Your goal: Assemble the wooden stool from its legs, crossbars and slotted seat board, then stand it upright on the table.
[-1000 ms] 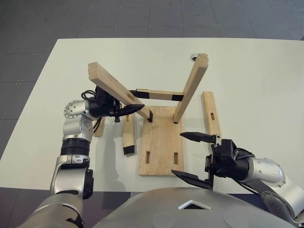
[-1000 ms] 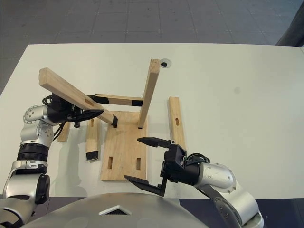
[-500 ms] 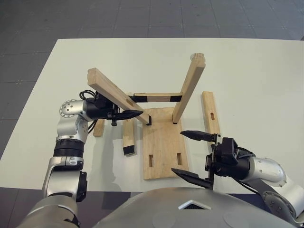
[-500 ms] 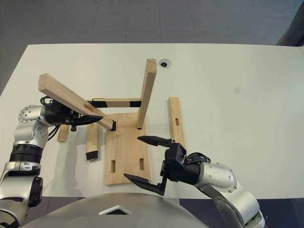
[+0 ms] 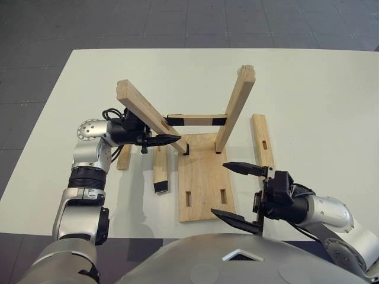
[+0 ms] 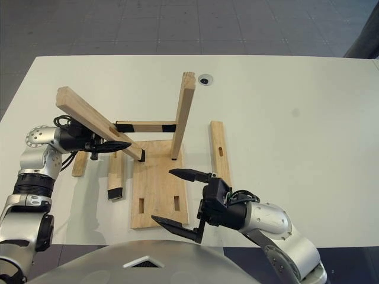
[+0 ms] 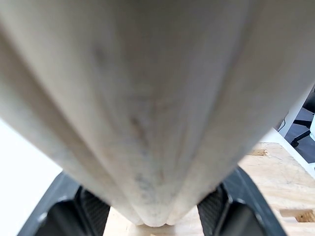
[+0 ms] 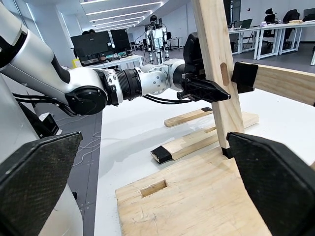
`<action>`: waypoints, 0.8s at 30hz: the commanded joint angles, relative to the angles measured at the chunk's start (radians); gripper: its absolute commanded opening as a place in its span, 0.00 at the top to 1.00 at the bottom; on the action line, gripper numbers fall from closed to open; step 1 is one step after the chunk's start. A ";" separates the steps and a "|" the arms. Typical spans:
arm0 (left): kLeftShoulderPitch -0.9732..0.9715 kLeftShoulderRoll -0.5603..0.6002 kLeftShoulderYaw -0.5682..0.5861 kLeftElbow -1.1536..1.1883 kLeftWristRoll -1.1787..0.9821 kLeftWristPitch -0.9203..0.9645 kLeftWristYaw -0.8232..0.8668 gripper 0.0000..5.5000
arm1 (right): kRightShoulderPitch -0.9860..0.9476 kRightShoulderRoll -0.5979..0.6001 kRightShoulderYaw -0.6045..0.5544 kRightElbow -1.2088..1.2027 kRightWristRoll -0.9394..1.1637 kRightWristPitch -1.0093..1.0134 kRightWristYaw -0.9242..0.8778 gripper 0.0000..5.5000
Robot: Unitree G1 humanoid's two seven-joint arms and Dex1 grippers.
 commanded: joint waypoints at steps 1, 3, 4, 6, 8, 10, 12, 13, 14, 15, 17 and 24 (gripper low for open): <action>0.040 -0.007 -0.036 0.057 0.080 0.032 0.036 0.62 | 0.004 -0.003 -0.004 -0.012 -0.012 -0.006 -0.005 0.00; 0.038 -0.009 -0.041 0.064 0.075 0.067 0.037 0.62 | 0.002 -0.002 -0.001 -0.009 -0.015 -0.007 -0.004 0.00; 0.038 -0.008 -0.045 0.068 0.078 0.081 0.037 0.62 | 0.001 -0.002 0.000 -0.008 -0.016 -0.008 -0.003 0.00; 0.038 -0.006 -0.052 0.078 0.085 0.102 0.039 0.62 | 0.001 -0.003 0.000 -0.007 -0.017 -0.009 -0.001 0.00; 0.032 -0.005 -0.056 0.091 0.088 0.135 0.043 0.62 | 0.001 -0.002 0.002 -0.006 -0.019 -0.010 0.000 0.00; 0.020 -0.006 -0.055 0.114 0.088 0.159 0.047 0.62 | 0.002 0.000 0.004 -0.007 -0.022 -0.010 0.000 0.00; 0.016 -0.008 -0.055 0.145 0.096 0.156 0.049 0.62 | 0.003 0.000 0.005 -0.008 -0.023 -0.011 -0.001 0.00; 0.018 -0.009 -0.056 0.152 0.100 0.150 0.049 0.62 | 0.003 -0.001 0.005 -0.008 -0.023 -0.011 -0.001 0.00; 0.020 -0.011 -0.057 0.152 0.103 0.145 0.049 0.62 | 0.004 -0.002 0.003 -0.009 -0.022 -0.011 -0.001 0.00; 0.024 -0.011 -0.060 0.146 0.104 0.144 0.049 0.62 | 0.005 -0.004 0.001 -0.010 -0.020 -0.011 0.000 0.00; 0.032 -0.011 -0.071 0.117 0.107 0.142 0.046 0.62 | 0.006 -0.005 -0.003 -0.011 -0.018 -0.012 0.001 0.00; 0.083 0.002 -0.113 0.002 0.129 0.104 0.054 0.62 | 0.000 0.001 0.007 -0.012 -0.023 -0.009 -0.009 0.00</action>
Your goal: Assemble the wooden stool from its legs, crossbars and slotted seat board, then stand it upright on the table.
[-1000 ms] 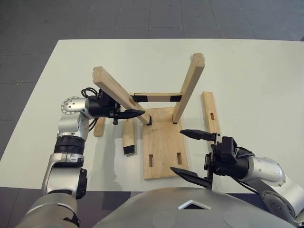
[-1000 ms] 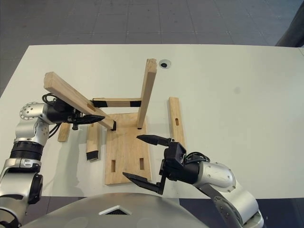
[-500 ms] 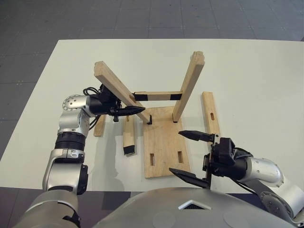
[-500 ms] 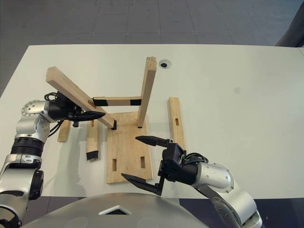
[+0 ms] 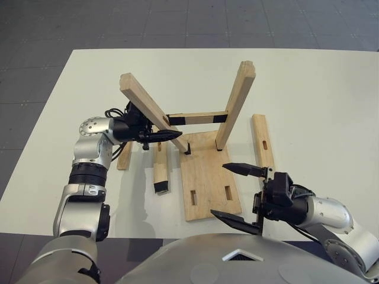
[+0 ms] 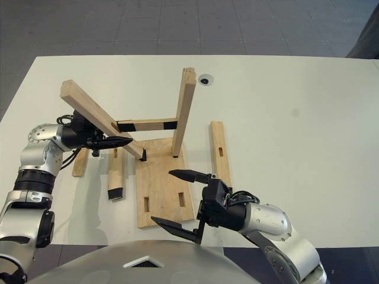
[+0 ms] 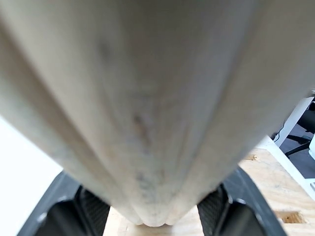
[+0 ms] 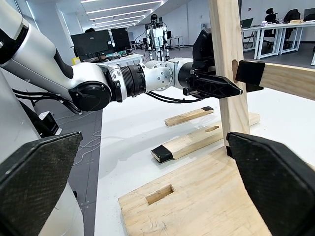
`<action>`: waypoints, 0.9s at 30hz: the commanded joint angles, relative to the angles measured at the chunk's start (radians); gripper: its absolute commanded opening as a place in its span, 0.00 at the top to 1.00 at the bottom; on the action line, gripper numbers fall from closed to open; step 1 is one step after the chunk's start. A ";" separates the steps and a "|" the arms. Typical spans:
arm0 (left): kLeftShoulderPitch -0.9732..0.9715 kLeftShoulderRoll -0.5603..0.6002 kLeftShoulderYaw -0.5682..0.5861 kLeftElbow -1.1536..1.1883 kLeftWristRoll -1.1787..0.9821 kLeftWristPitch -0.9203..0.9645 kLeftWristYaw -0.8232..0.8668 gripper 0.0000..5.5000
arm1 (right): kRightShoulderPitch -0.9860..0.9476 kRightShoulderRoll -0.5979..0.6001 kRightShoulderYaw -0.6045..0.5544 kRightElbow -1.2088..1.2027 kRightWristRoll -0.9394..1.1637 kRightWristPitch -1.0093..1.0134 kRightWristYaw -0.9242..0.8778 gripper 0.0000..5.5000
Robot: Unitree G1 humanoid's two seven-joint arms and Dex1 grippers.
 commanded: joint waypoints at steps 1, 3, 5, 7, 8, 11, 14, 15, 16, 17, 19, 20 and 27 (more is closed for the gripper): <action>0.100 0.004 -0.099 -0.002 0.133 0.011 0.023 0.62 | -0.010 0.001 0.003 -0.011 -0.012 0.001 -0.010 0.00; 0.094 0.006 -0.111 0.007 0.140 0.014 0.035 0.62 | -0.012 0.002 0.005 -0.012 -0.011 0.001 -0.013 0.00; 0.084 0.005 -0.115 0.025 0.142 0.021 0.045 0.62 | -0.014 0.003 0.008 -0.012 -0.013 0.001 -0.015 0.00; 0.071 0.001 -0.115 0.049 0.142 0.033 0.061 0.62 | -0.015 0.003 0.011 -0.013 -0.013 0.000 -0.016 0.00; 0.062 -0.002 -0.113 0.065 0.142 0.039 0.071 0.62 | -0.015 0.003 0.012 -0.013 -0.013 0.000 -0.018 0.00; 0.043 -0.008 -0.107 0.106 0.135 0.058 0.083 0.62 | -0.018 0.005 0.017 -0.013 -0.014 0.000 -0.021 0.00; 0.033 -0.011 -0.115 0.158 0.145 0.057 0.082 0.62 | -0.019 0.006 0.019 -0.012 -0.014 0.000 -0.022 0.00; 0.030 -0.012 -0.119 0.174 0.150 0.053 0.082 0.62 | -0.019 0.005 0.018 -0.012 -0.014 -0.001 -0.022 0.00; 0.030 -0.013 -0.122 0.181 0.154 0.048 0.083 0.62 | -0.020 0.005 0.018 -0.011 -0.014 -0.001 -0.022 0.00; 0.031 -0.013 -0.125 0.182 0.156 0.044 0.082 0.62 | -0.020 0.004 0.016 -0.012 -0.013 -0.001 -0.022 0.00; 0.040 -0.009 -0.140 0.161 0.162 0.047 0.074 0.62 | -0.019 0.002 0.014 -0.013 -0.011 -0.001 -0.021 0.00; 0.044 -0.005 -0.152 0.149 0.171 0.044 0.070 0.62 | -0.019 0.002 0.013 -0.013 -0.012 -0.001 -0.021 0.00; 0.060 0.039 -0.247 0.065 0.233 0.059 0.067 0.62 | -0.026 0.004 0.017 -0.010 -0.014 0.002 -0.022 0.00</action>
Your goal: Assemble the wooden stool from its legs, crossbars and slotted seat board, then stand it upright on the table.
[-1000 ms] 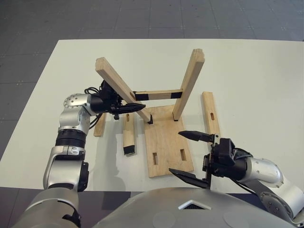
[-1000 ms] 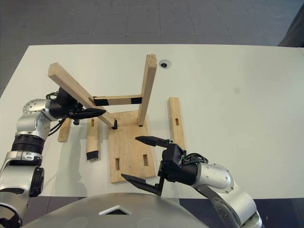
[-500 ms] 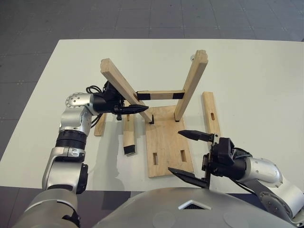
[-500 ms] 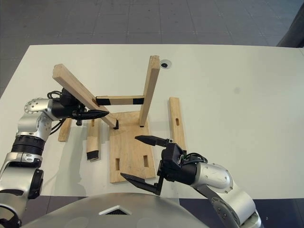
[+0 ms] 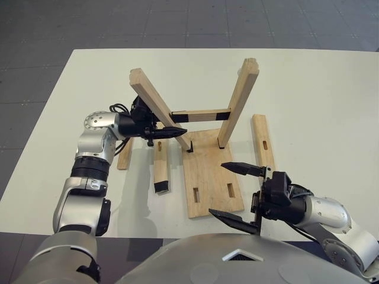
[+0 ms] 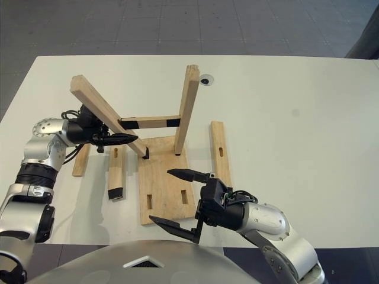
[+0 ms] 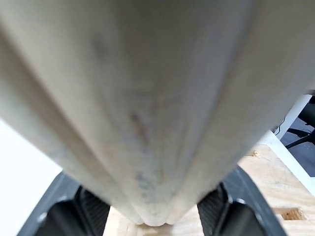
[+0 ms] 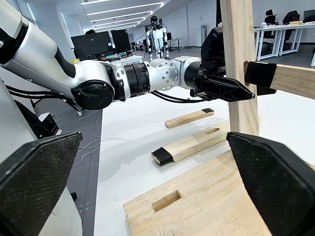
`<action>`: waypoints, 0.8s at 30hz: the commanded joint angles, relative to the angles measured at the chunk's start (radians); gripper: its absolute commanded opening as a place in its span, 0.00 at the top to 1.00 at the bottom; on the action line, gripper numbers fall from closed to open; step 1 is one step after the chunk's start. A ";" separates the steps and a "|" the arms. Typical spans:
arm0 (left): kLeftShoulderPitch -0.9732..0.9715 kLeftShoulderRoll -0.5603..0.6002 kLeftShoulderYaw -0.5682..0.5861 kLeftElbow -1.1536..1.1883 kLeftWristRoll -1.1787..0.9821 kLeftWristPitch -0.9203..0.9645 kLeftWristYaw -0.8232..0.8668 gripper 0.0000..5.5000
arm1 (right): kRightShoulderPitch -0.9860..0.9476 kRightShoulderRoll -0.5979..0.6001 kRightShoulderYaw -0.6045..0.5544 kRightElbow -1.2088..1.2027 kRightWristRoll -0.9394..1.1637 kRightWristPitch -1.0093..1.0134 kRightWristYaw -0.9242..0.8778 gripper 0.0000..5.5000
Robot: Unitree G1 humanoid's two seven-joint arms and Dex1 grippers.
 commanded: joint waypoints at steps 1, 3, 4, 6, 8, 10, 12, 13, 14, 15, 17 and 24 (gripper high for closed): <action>0.125 0.036 -0.179 0.019 0.235 0.052 0.038 0.62 | -0.016 0.000 0.001 -0.010 -0.013 0.003 -0.006 0.00; 0.123 0.051 -0.200 0.004 0.236 0.068 0.040 0.62 | -0.017 0.002 0.005 -0.011 -0.015 0.002 -0.008 0.00; 0.125 0.059 -0.213 -0.003 0.241 0.071 0.040 0.62 | -0.016 0.003 0.006 -0.012 -0.017 0.002 -0.009 0.00; 0.130 0.070 -0.234 -0.010 0.245 0.077 0.038 0.62 | -0.015 0.006 0.011 -0.014 -0.021 0.001 -0.012 0.00; 0.137 0.079 -0.250 -0.010 0.250 0.081 0.040 0.62 | -0.015 0.009 0.015 -0.013 -0.024 -0.002 -0.013 0.00; 0.141 0.084 -0.266 0.001 0.261 0.081 0.042 0.62 | -0.016 0.012 0.018 -0.014 -0.028 -0.002 -0.015 0.00; 0.141 0.080 -0.288 0.025 0.285 0.077 0.052 0.62 | -0.016 0.015 0.019 -0.015 -0.029 -0.001 -0.017 0.00; 0.140 0.075 -0.298 0.040 0.299 0.073 0.061 0.62 | -0.016 0.016 0.018 -0.015 -0.030 -0.002 -0.019 0.00; 0.137 0.070 -0.312 0.059 0.319 0.069 0.074 0.62 | -0.017 0.019 0.016 -0.015 -0.031 -0.001 -0.021 0.00; 0.134 0.066 -0.322 0.073 0.334 0.063 0.084 0.62 | -0.017 0.021 0.015 -0.014 -0.031 0.000 -0.024 0.00; 0.128 0.060 -0.339 0.092 0.353 0.060 0.099 0.62 | -0.019 0.025 0.011 -0.013 -0.029 0.001 -0.029 0.00; 0.140 0.019 -0.372 0.169 0.394 -0.018 0.181 0.62 | -0.035 0.048 0.001 -0.013 -0.018 0.017 -0.071 0.00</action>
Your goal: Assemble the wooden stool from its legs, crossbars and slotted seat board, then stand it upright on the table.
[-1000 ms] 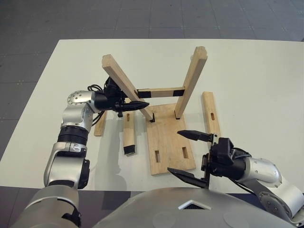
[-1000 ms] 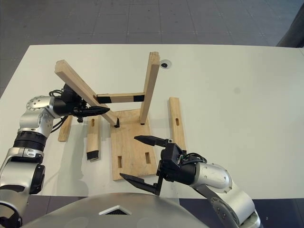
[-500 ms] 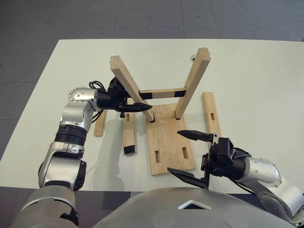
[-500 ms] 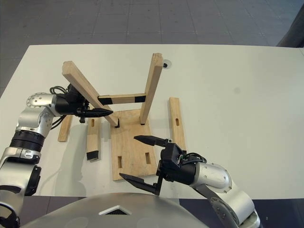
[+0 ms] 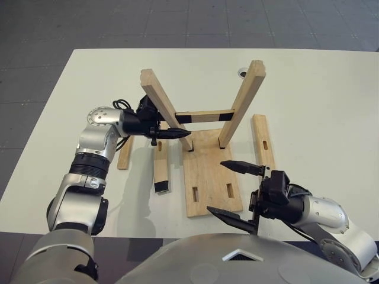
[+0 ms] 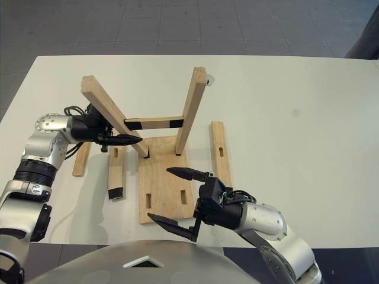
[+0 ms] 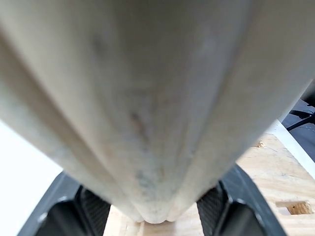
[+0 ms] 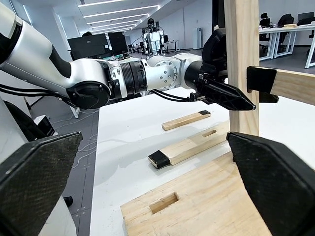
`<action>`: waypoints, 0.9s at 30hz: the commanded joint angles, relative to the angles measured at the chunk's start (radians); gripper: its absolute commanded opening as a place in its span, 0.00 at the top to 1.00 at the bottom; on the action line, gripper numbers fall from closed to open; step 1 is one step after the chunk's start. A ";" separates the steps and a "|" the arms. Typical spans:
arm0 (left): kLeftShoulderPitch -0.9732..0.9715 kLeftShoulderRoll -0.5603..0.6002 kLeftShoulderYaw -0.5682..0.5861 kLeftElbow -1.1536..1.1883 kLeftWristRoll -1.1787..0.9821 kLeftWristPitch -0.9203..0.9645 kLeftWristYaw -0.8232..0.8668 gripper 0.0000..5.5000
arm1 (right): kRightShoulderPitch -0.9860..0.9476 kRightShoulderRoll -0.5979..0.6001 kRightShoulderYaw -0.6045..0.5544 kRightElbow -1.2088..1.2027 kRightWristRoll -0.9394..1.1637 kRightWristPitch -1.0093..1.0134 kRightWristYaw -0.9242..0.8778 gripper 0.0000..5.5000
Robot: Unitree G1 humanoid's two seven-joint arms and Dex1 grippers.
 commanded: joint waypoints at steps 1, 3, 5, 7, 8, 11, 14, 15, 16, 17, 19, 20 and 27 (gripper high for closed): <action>0.183 -0.023 -0.273 0.197 0.403 -0.034 0.169 0.62 | -0.032 0.022 -0.012 -0.013 -0.002 0.018 -0.045 0.00; 0.201 -0.048 -0.274 0.220 0.422 -0.093 0.229 0.62 | -0.038 0.023 -0.018 -0.008 0.000 0.020 -0.055 0.00; 0.217 -0.063 -0.277 0.238 0.438 -0.131 0.272 0.62 | -0.044 0.023 -0.025 -0.002 0.003 0.023 -0.061 0.00; 0.238 -0.060 -0.298 0.246 0.450 -0.142 0.266 0.62 | -0.050 0.025 -0.029 0.002 0.007 0.027 -0.067 0.00; 0.244 -0.057 -0.308 0.249 0.454 -0.147 0.258 0.62 | -0.052 0.026 -0.030 0.004 0.008 0.027 -0.070 0.00; 0.255 -0.058 -0.323 0.265 0.453 -0.150 0.249 0.62 | -0.062 0.033 -0.032 0.010 0.009 0.032 -0.086 0.00; 0.261 -0.062 -0.335 0.283 0.455 -0.152 0.246 0.62 | -0.064 0.044 -0.037 0.012 0.007 0.055 -0.125 0.00; 0.266 -0.062 -0.338 0.281 0.455 -0.151 0.243 0.62 | -0.064 0.046 -0.040 0.012 0.011 0.063 -0.135 0.00; 0.271 -0.061 -0.342 0.278 0.455 -0.150 0.238 0.62 | -0.065 0.046 -0.042 0.010 0.019 0.069 -0.141 0.00; 0.275 -0.060 -0.345 0.274 0.454 -0.148 0.232 0.62 | -0.066 0.045 -0.044 0.008 0.028 0.073 -0.146 0.00; 0.280 -0.061 -0.349 0.275 0.453 -0.144 0.227 0.62 | -0.068 0.047 -0.048 0.003 0.042 0.082 -0.161 0.00; 0.282 -0.061 -0.349 0.276 0.452 -0.142 0.226 0.62 | -0.070 0.048 -0.050 0.003 0.047 0.085 -0.166 0.00; 0.290 -0.058 -0.353 0.275 0.448 -0.140 0.210 0.62 | -0.073 0.044 -0.045 -0.002 0.061 0.092 -0.181 0.00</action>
